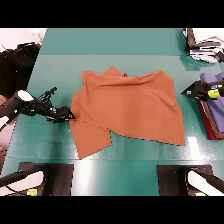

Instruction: Fold the shirts.

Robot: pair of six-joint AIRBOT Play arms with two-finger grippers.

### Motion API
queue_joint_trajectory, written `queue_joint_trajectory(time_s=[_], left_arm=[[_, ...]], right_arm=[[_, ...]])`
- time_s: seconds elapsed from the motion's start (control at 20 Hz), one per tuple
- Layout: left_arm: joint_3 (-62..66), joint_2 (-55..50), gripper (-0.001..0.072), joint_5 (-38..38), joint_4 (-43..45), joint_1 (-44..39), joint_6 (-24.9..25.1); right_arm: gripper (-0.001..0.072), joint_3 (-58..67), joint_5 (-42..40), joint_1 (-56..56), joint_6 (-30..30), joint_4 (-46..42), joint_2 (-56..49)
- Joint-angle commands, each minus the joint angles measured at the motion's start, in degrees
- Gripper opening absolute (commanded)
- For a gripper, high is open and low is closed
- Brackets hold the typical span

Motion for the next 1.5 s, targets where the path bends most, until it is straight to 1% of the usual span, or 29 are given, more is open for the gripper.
queue_joint_trajectory(time_s=[0.0,0.05,0.15,0.2,0.3,0.45,0.5,0.55,0.7,0.85,0.9,1.0,1.1,1.15,1.2,1.25,1.3,1.35,1.4,1.45], left_arm=[[-1.4,-0.15,0.0525,0.74,-1.01,-1.33,1.14],[-1.38,-0.13,0.0332,0.79,-1.03,-2.54,1.33],[-1.27,-0.13,0.0105,1.66,-1.07,-4.55,2.14],[-1.2,0.11,0.0026,2.01,-1.11,-4.94,2.12],[-1.2,1.33,0.0025,2.47,-1.05,-4.96,2.12],[-1.2,4.96,0.0025,2.93,-1.09,-4.96,2.14],[-1.14,5.95,0.0025,3.15,-1.07,-4.96,2.16],[-1.07,6.91,0.0025,3.32,-1.05,-4.96,2.14],[0.0,7.76,0.0025,2.64,-1.03,-4.96,2.16],[1.55,7.76,0.0025,2.47,-1.01,-4.96,2.14],[1.95,7.76,0.0025,2.4,-1.01,-4.96,2.14],[2.23,7.76,0.0025,2.27,-0.98,-4.96,2.14],[2.23,7.76,0.0025,2.25,-0.94,-4.96,2.12],[2.23,7.76,0.0025,2.32,-0.96,-4.96,2.1],[2.23,7.76,0.0025,2.27,-0.96,-4.96,2.08],[2.23,7.76,0.0025,2.1,-0.96,-4.96,1.97],[2.23,7.76,0.0025,1.7,-1.01,-4.96,1.97],[2.23,7.76,0.0024,1.11,-1.01,-4.96,1.97],[2.23,8.13,0.0024,0.59,-0.9,-4.96,1.97],[2.25,9.18,0.0024,0.57,-0.42,-4.94,1.95]], right_arm=[[0.0363,-2.51,0.2,-0.94,0.04,-0.07,1.07],[0.0363,-3.39,0.48,-1.79,0.07,-0.02,1.09],[0.0363,-6.56,1.09,-4.39,0.07,-0.26,1.79],[0.0363,-8.96,1.07,-6.27,0.07,-0.68,2.89],[0.0361,-14.08,1.44,-10.8,0.07,-3.65,5.46],[0.037,-22.29,4.76,-17.22,0.09,-13.35,9.2],[0.0417,-24.83,5.38,-19.1,0.09,-14.16,9.51],[0.0491,-27.5,5.31,-20.87,0.07,-13.88,9.49],[0.048,-33.42,3.56,-23.15,0.09,-13.68,7.28],[0.0473,-36.5,0.7,-23.08,0.11,-12.92,3.89],[0.0424,-36.85,-0.59,-23.08,0.11,-12.09,3.17],[0.0424,-36.83,-2.54,-23.08,0.57,-11.96,2.38],[0.0376,-36.83,-3.23,-23.08,0.52,-10.73,2.56],[0.0372,-36.85,-3.45,-23.08,0.48,-9.35,2.6],[0.0297,-36.85,-3.69,-23.04,0.44,-8.61,2.58],[0.0193,-36.83,-3.76,-22.6,-0.68,-7.65,2.58],[0.0161,-36.83,-3.89,-21.57,-1.68,-6.4,2.58],[0.0073,-36.83,-4.04,-20.28,-2.69,-5.64,2.6],[0.0019,-36.81,-4.22,-18.43,-3.26,-5.22,2.75],[0.0018,-36.76,-4.68,-16.63,-3.43,-4.7,3.5]])
